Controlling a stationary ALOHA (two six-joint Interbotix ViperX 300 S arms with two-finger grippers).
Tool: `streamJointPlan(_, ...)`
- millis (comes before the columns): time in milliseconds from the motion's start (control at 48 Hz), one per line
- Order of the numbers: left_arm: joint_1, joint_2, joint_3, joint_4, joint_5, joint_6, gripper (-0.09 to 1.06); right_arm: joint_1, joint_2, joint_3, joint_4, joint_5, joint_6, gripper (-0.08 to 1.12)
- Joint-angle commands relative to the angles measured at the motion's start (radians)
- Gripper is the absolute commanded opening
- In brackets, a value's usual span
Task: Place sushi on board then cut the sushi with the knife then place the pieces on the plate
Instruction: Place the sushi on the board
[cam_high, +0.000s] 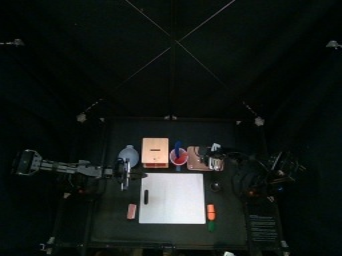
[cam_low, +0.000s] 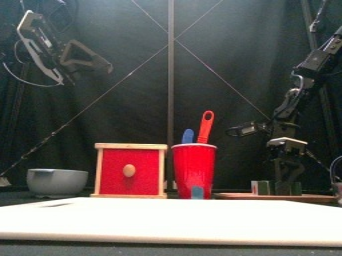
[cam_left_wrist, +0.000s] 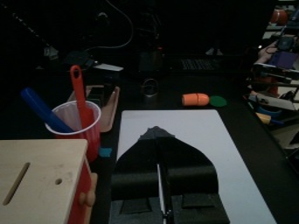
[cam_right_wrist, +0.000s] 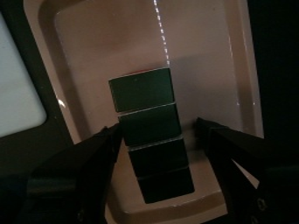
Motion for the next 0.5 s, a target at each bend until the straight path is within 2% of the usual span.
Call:
streamJointPlan(21, 0.003, 0.002, -0.011, -0.009, -0.005, -0.002, -0.02, -0.002, -0.014, -0.018, 0.005, 0.003, 0.009, 0.68)
streamJointPlan(125, 0.003, 0.002, -0.006, -0.018, -0.005, -0.002, -0.02, -0.002, -0.025, -0.023, 0.023, 0.025, 0.018, 0.59)
streamJointPlan(312, 0.003, 0.002, 0.002, -0.037, -0.005, 0.0, -0.02, 0.003, -0.098, -0.048, 0.101, 0.101, 0.083, 0.59)
streamJointPlan(500, 0.003, 0.002, 0.008, -0.04, -0.005, 0.0, -0.02, 0.018, -0.198, -0.052, 0.101, 0.138, 0.279, 0.59)
